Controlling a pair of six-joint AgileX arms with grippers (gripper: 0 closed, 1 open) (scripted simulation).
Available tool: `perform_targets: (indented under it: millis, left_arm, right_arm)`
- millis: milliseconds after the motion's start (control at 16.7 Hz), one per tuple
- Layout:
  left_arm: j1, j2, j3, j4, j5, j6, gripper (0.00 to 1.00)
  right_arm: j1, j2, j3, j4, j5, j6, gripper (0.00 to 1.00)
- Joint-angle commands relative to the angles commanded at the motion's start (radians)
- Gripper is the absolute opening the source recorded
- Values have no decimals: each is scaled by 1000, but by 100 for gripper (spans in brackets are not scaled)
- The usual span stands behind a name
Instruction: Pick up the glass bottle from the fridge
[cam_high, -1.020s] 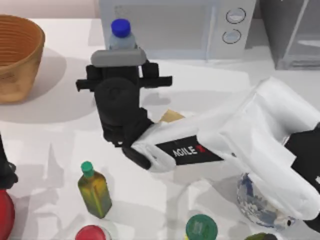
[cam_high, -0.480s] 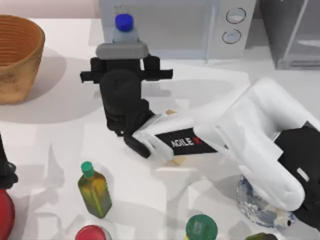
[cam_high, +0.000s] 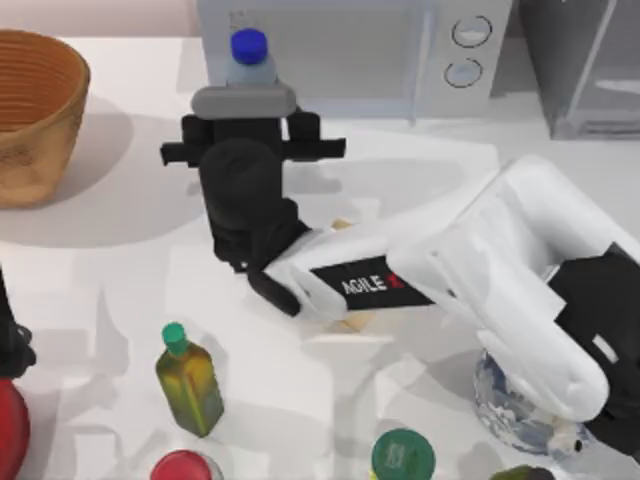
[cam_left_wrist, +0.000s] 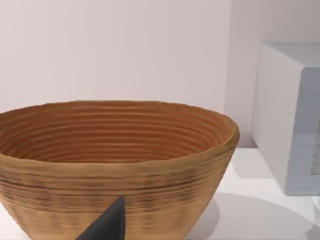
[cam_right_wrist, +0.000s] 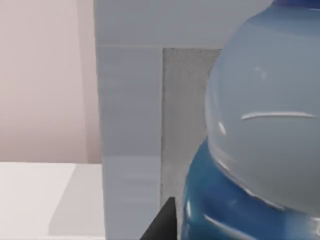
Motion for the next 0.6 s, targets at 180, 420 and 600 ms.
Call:
perform_targets:
  millis: [180, 420, 600]
  left_arm:
    - [0, 0, 0, 0, 0, 0, 100]
    - [0, 0, 0, 0, 0, 0, 100]
    - [0, 0, 0, 0, 0, 0, 100]
  right_arm:
    - [0, 0, 0, 0, 0, 0, 90]
    - [0, 0, 0, 0, 0, 0, 100]
    - [0, 0, 0, 0, 0, 0, 100]
